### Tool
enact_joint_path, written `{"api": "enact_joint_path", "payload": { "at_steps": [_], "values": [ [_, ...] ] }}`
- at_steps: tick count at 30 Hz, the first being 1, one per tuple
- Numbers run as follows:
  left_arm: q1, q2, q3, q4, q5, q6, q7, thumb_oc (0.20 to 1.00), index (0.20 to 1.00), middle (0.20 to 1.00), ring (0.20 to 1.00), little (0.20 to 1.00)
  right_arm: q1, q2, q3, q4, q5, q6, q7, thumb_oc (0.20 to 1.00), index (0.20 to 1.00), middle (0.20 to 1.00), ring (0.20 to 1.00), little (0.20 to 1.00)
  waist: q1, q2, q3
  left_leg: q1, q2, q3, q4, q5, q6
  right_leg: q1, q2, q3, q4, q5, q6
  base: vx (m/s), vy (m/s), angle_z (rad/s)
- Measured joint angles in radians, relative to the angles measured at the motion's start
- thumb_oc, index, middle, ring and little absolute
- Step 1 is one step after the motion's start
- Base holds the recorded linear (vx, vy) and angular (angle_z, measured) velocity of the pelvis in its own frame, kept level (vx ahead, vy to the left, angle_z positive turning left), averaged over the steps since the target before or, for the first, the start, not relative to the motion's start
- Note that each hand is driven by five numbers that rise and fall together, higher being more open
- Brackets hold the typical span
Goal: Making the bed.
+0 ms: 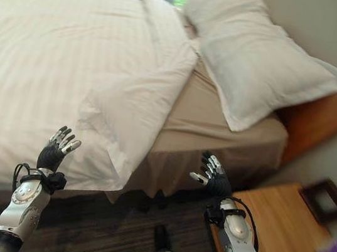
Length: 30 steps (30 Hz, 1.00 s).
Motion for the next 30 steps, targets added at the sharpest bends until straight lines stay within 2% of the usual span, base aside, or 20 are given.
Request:
{"api": "enact_joint_path", "payload": {
  "at_steps": [2,3,4,5,6,7,8,9,10,11,14,15,17,18,20,23,25,28,30],
  "values": [
    [0.012,0.0,0.007,-0.05,0.002,0.0,-0.001,1.0,1.0,1.0,1.0,1.0,-0.045,-0.013,-0.002,0.003,0.026,0.0,0.004,1.0,1.0,1.0,1.0,1.0,0.023,0.03,0.011,-0.001,0.046,0.028,-0.002,0.025,-0.013,0.016,0.029,-0.054,0.005,-0.011,-0.026,0.11,-0.29,0.93],
    [0.01,-0.002,0.013,-0.069,0.003,-0.009,-0.002,1.0,1.0,1.0,1.0,1.0,-0.066,-0.018,-0.002,0.017,0.027,0.0,0.007,1.0,1.0,1.0,1.0,1.0,0.032,0.034,0.013,-0.003,0.061,0.038,0.0,0.035,-0.026,0.022,0.043,-0.066,0.003,-0.011,-0.036,0.06,-0.189,0.36],
    [0.004,-0.003,0.014,-0.073,0.003,-0.014,-0.001,1.0,1.0,1.0,1.0,1.0,-0.086,-0.018,-0.002,0.021,0.028,-0.001,0.009,1.0,1.0,1.0,1.0,1.0,0.036,0.034,0.013,-0.007,0.065,0.047,0.006,0.045,-0.022,0.025,0.047,-0.072,0.002,-0.01,-0.039,0.06,-0.26,0.28],
    [-0.005,-0.004,0.015,-0.075,0.002,-0.014,-0.002,1.0,1.0,1.0,1.0,1.0,-0.11,-0.022,-0.001,0.021,0.039,-0.003,0.008,1.0,1.0,1.0,1.0,1.0,0.042,0.046,0.014,-0.016,0.076,0.044,0.008,0.067,-0.043,0.037,0.052,-0.095,-0.001,-0.03,-0.046,0.03,-0.224,0.33],
    [-0.019,-0.01,0.013,-0.076,0.0,-0.014,-0.004,1.0,1.0,1.0,1.0,1.0,-0.111,-0.031,-0.001,0.021,0.056,-0.004,0.008,1.0,1.0,1.0,1.0,1.0,0.041,0.041,0.019,-0.022,0.084,0.033,0.016,0.071,-0.05,0.049,0.057,-0.11,-0.014,-0.031,-0.054,0.02,-0.206,0.56],
    [-0.041,-0.012,0.008,-0.076,-0.003,-0.015,-0.004,1.0,1.0,1.0,1.0,1.0,-0.107,-0.035,-0.007,0.018,0.065,-0.004,0.007,1.0,1.0,1.0,1.0,1.0,0.035,0.036,0.024,-0.048,0.085,0.033,0.034,0.095,-0.081,0.066,0.05,-0.145,-0.031,-0.03,-0.059,0.04,-0.259,1.89],
    [-0.133,-0.007,-0.028,-0.065,-0.011,-0.013,-0.002,1.0,1.0,1.0,1.0,1.0,-0.079,-0.054,-0.032,-0.021,0.066,-0.005,0.005,1.0,1.0,1.0,1.0,1.0,-0.009,-0.002,0.038,-0.132,0.068,0.179,0.064,0.168,-0.074,0.07,0.009,-0.249,-0.062,-0.031,-0.062,0.11,-0.188,2.26],
    [-0.174,0.007,-0.037,-0.06,-0.012,0.0,0.003,1.0,1.0,1.0,1.0,1.0,-0.076,-0.058,-0.035,-0.027,0.074,-0.015,0.002,1.0,1.0,1.0,1.0,1.0,-0.043,0.03,0.05,-0.145,0.091,0.43,0.042,0.162,-0.045,0.074,0.01,-0.304,-0.059,-0.026,-0.085,0.1,-0.139,2.26],
    [-0.191,0.02,-0.041,-0.066,-0.01,0.0,0.003,1.0,1.0,1.0,1.0,1.0,-0.076,-0.058,-0.042,-0.038,0.074,-0.014,0.002,1.0,1.0,1.0,1.0,1.0,-0.063,0.047,0.053,-0.137,0.091,0.488,0.021,0.15,-0.046,0.058,0.011,-0.322,-0.056,-0.028,-0.082,0.13,-0.023,0.56],
    [-0.201,0.076,-0.036,-0.092,-0.008,-0.001,0.002,1.0,1.0,1.0,1.0,1.0,-0.079,-0.047,-0.036,-0.05,0.075,-0.012,0.003,1.0,1.0,1.0,1.0,1.0,-0.057,0.069,0.054,-0.115,0.066,0.47,-0.053,0.131,-0.052,0.013,0.022,-0.297,-0.022,-0.03,-0.082,0.09,-0.018,-0.18],
    [-0.22,0.168,-0.022,-0.1,0.001,0.001,0.005,1.0,1.0,1.0,1.0,1.0,-0.024,-0.038,-0.022,-0.058,0.077,-0.008,0.012,1.0,1.0,1.0,1.0,1.0,-0.068,0.076,0.053,-0.085,0.044,0.462,-0.122,0.131,-0.051,0.022,0.025,-0.271,-0.062,-0.027,-0.075,0.1,-0.001,-0.49],
    [-0.222,0.172,-0.015,-0.102,0.002,-0.001,0.006,1.0,1.0,1.0,1.0,1.0,-0.01,-0.039,-0.02,-0.06,0.079,-0.004,0.016,1.0,1.0,1.0,1.0,1.0,-0.071,0.076,0.053,-0.081,0.044,0.464,-0.122,0.136,-0.045,0.024,0.024,-0.27,-0.057,-0.023,-0.075,0.13,0.02,-0.35],
    [-0.245,0.192,-0.008,-0.025,0.012,-0.006,0.013,1.0,1.0,1.0,1.0,1.0,0.026,-0.033,0.0,-0.059,0.097,0.003,0.031,1.0,1.0,1.0,1.0,1.0,-0.104,0.076,0.039,-0.063,0.042,0.486,-0.122,0.141,-0.044,0.021,0.026,-0.26,-0.054,-0.021,-0.075,0.05,0.021,-0.31],
    [-0.288,0.197,0.008,0.071,0.006,-0.004,0.028,1.0,1.0,1.0,1.0,1.0,0.047,-0.033,0.025,-0.073,0.103,0.008,0.049,1.0,1.0,1.0,1.0,1.0,-0.135,0.087,0.031,-0.067,0.042,0.502,-0.122,0.14,-0.045,0.021,0.029,-0.244,-0.079,-0.012,-0.072,0.03,0.022,-0.38],
    [-0.353,0.207,0.004,0.192,0.0,0.004,0.05,1.0,1.0,1.0,1.0,1.0,0.065,-0.036,0.05,-0.074,0.105,0.013,0.05,1.0,1.0,1.0,1.0,1.0,-0.16,0.084,0.028,-0.064,0.036,0.528,-0.116,0.144,-0.05,0.009,0.034,-0.222,-0.083,0.019,-0.075,0.02,0.019,-0.44],
    [-0.547,0.331,-0.027,0.542,-0.006,0.038,0.053,1.0,1.0,1.0,1.0,1.0,0.079,-0.061,0.102,-0.101,0.104,0.032,0.087,1.0,1.0,1.0,1.0,1.0,-0.192,0.076,0.022,-0.086,0.039,0.563,-0.116,0.143,-0.051,-0.038,0.047,-0.166,-0.083,0.031,-0.077,-0.04,0.017,-0.53],
    [-0.647,0.387,-0.035,0.692,-0.013,0.045,0.048,1.0,1.0,1.0,1.0,1.0,0.078,-0.075,0.1,-0.101,0.106,0.038,0.091,1.0,1.0,1.0,1.0,1.0,-0.219,0.076,0.02,-0.115,0.038,0.575,-0.116,0.143,-0.051,-0.071,0.049,-0.152,-0.081,0.041,-0.078,-0.04,-0.002,-0.31],
    [-0.748,0.394,-0.036,0.829,-0.045,0.069,0.045,1.0,1.0,1.0,1.0,1.0,0.078,-0.085,0.115,-0.099,0.114,0.045,0.091,1.0,1.0,1.0,1.0,1.0,-0.23,0.073,0.015,-0.134,0.039,0.592,-0.117,0.142,-0.053,-0.101,0.057,-0.129,-0.082,0.047,-0.079,-0.05,-0.003,-0.26],
    [-0.809,0.429,-0.049,0.873,-0.043,0.087,0.043,1.0,1.0,1.0,1.0,1.0,0.067,-0.1,0.131,-0.099,0.116,0.047,0.093,1.0,1.0,1.0,1.0,1.0,-0.234,0.068,0.014,-0.176,0.037,0.612,-0.116,0.142,-0.054,-0.153,0.06,-0.116,-0.078,0.064,-0.079,-0.06,-0.037,-0.25]
  ]
}}
